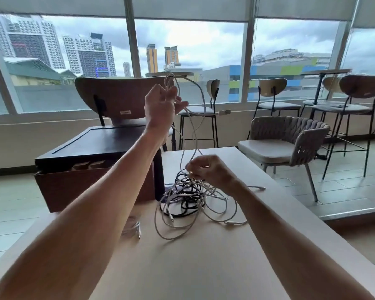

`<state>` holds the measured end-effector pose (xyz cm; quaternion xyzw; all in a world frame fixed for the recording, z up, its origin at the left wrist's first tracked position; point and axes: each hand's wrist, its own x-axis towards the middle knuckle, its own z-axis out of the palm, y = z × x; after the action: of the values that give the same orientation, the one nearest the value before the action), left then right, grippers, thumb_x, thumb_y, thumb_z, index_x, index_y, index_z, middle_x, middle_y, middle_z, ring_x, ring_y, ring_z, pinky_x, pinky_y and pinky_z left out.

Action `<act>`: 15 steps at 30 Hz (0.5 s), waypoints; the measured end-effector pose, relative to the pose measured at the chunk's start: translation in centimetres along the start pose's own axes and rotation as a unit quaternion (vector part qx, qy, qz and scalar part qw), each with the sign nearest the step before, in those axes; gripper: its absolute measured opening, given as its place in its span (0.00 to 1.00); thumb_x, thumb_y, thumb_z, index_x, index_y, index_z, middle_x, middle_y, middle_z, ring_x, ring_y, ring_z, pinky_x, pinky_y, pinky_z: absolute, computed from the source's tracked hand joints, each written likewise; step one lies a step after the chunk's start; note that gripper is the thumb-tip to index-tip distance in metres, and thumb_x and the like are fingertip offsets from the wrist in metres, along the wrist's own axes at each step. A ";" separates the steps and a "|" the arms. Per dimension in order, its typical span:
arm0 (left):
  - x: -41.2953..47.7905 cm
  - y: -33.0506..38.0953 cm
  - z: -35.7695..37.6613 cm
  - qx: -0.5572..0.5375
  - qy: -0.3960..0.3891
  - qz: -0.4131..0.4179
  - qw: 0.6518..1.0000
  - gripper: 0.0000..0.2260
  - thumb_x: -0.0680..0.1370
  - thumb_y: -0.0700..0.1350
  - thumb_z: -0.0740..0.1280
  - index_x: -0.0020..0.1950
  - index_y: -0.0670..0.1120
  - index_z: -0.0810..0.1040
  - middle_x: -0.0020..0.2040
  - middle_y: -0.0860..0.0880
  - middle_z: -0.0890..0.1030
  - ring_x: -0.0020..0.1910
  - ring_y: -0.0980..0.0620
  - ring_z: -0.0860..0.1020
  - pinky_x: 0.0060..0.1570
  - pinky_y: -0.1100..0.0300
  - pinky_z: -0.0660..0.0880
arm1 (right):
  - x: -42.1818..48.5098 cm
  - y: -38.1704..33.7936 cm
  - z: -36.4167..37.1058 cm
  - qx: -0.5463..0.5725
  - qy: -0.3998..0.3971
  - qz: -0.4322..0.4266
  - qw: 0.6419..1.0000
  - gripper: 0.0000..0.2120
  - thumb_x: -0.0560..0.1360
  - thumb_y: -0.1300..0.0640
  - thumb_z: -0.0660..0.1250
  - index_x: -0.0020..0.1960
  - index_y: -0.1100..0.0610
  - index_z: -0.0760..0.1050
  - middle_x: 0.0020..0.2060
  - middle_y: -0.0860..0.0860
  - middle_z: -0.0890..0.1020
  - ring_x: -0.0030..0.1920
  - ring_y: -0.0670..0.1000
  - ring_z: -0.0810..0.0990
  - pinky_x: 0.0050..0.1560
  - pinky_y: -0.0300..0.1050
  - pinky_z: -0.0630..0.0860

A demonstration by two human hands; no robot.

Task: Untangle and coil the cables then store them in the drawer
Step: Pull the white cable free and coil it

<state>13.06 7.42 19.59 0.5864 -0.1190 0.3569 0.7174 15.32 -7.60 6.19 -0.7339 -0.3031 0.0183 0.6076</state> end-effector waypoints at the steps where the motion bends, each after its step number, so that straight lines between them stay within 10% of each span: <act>1: 0.0 -0.1 -0.2 -0.008 0.000 -0.004 1.000 0.12 0.81 0.35 0.65 0.39 0.42 0.68 0.37 0.43 0.78 0.33 0.50 0.83 0.42 0.56 0.83 | 0.3 -0.3 -0.1 0.016 0.005 -0.002 1.000 0.03 0.78 0.67 0.68 0.49 0.67 0.80 0.41 0.56 0.83 0.38 0.46 0.84 0.43 0.38 0.80; 15: -1.9 -0.6 -1.3 -0.150 -0.064 -0.044 0.986 0.10 0.82 0.36 0.63 0.41 0.42 0.69 0.43 0.40 0.81 0.45 0.43 0.85 0.44 0.60 0.81 | 2.8 -6.3 -1.0 0.468 0.177 -0.089 0.861 0.09 0.81 0.70 0.59 0.46 0.63 0.76 0.45 0.58 0.84 0.50 0.55 0.84 0.60 0.48 0.79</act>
<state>11.82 7.90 17.66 0.4984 -0.1905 0.2646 0.8033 15.33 -6.72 13.10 -0.3243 -0.2105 -0.0265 0.9219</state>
